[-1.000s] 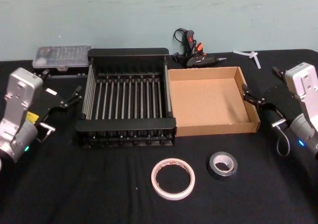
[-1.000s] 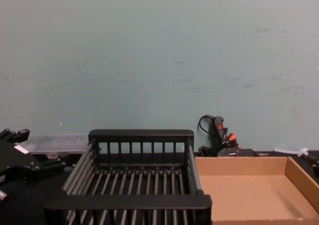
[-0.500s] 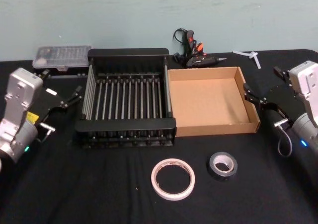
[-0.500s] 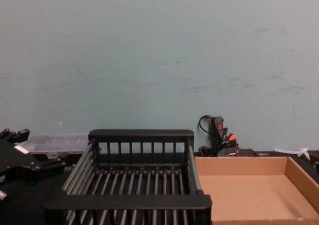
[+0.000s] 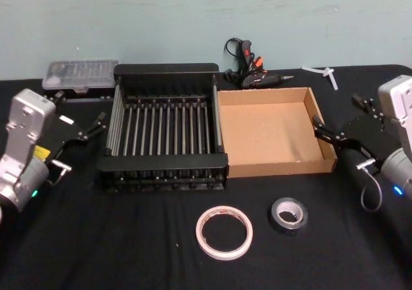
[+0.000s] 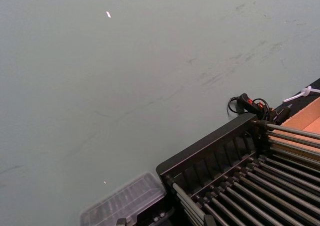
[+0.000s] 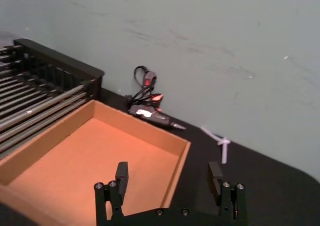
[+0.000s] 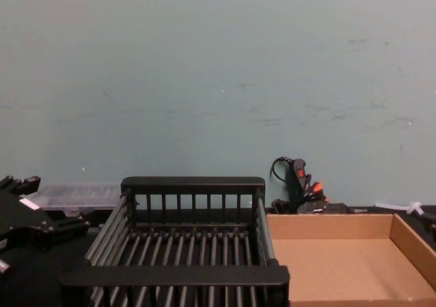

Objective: Pick up the white tape and place it into the black box , Pick up the silver tape and place it into the brown box.

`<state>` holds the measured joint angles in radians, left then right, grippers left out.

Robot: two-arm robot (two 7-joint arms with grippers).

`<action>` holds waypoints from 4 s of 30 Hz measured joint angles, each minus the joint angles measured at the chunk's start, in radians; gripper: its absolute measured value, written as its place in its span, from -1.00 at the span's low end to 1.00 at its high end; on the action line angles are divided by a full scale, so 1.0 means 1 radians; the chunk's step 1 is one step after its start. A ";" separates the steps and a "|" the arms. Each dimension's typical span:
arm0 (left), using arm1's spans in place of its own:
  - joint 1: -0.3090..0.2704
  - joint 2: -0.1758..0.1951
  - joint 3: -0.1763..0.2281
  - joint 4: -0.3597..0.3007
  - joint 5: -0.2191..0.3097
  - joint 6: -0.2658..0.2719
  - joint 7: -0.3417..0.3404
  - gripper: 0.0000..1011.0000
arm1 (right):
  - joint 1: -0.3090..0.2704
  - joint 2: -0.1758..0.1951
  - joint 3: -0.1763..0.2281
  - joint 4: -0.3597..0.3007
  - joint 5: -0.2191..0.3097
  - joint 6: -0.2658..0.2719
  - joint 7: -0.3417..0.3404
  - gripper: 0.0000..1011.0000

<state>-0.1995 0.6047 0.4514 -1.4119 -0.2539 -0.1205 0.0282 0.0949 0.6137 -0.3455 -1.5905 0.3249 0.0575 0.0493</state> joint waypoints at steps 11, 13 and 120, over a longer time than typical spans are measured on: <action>0.000 0.000 0.000 0.000 0.000 0.000 0.000 0.98 | -0.073 0.005 0.047 -0.127 0.057 0.119 0.034 0.98; 0.000 0.000 0.000 0.000 0.000 0.000 0.000 0.98 | -0.084 0.004 0.053 -0.143 0.062 0.133 0.035 0.98; 0.000 0.000 0.000 0.000 0.000 0.000 0.000 0.98 | -0.216 -0.088 0.104 -0.237 0.017 0.530 0.167 0.13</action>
<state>-0.1995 0.6047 0.4514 -1.4120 -0.2539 -0.1205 0.0283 -0.1211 0.5260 -0.2413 -1.8272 0.3421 0.5877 0.2163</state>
